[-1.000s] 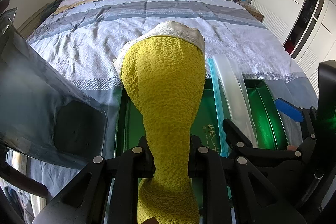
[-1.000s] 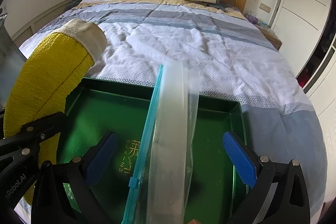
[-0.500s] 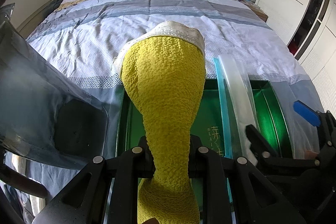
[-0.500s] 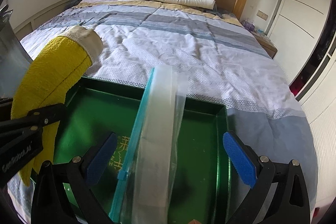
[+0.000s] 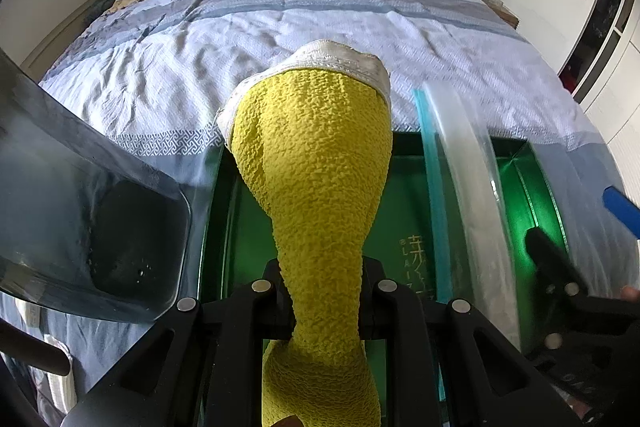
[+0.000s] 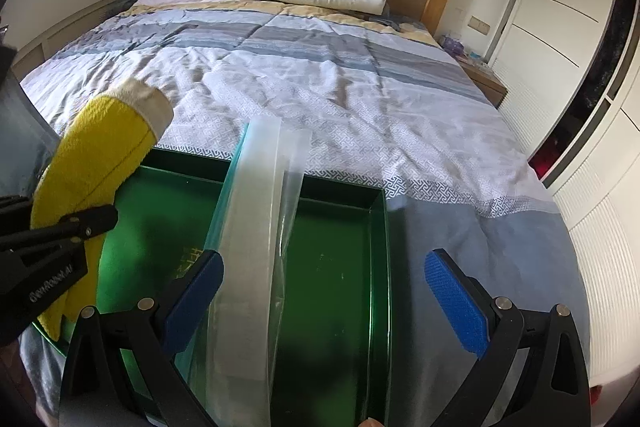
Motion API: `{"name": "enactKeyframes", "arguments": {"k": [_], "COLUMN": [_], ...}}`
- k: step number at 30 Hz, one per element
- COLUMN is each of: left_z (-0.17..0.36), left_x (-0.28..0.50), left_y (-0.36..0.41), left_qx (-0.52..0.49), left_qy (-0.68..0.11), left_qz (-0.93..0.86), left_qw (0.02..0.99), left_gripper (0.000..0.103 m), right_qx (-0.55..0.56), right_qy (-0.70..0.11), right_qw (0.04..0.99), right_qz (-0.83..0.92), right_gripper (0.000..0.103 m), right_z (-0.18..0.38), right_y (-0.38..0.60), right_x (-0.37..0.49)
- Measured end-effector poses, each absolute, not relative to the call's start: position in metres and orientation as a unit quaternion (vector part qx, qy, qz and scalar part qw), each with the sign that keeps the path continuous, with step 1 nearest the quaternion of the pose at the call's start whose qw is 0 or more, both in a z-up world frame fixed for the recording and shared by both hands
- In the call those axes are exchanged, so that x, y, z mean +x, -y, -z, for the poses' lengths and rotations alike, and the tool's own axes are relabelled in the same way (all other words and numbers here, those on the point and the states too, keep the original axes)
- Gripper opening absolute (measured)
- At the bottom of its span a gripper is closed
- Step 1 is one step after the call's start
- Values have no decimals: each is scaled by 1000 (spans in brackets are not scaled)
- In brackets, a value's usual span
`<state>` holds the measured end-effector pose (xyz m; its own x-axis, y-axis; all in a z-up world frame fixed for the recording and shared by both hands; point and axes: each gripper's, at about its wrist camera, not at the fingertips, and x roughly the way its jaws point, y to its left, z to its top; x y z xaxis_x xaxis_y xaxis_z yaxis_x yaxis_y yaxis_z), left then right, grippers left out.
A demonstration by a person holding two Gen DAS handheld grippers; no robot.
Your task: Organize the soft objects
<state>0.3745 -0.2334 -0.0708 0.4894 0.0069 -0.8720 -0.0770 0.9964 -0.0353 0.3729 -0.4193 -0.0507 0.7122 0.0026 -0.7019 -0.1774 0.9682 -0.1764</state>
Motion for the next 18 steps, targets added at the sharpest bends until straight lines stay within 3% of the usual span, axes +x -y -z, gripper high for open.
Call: {"name": "enactKeyframes", "arguments": {"k": [18], "left_z": [94], "left_x": [375], "left_y": [238], "left_qx": [-22], "left_qy": [-527], "left_qz": [-29], "left_qw": [849], "left_gripper": [18], "right_qx": [-92], "right_qy": [-376], "right_qw": [922], "right_qz": [-30], "right_gripper": [103], "right_z": [52], "right_y": [435], "right_x": [376]}}
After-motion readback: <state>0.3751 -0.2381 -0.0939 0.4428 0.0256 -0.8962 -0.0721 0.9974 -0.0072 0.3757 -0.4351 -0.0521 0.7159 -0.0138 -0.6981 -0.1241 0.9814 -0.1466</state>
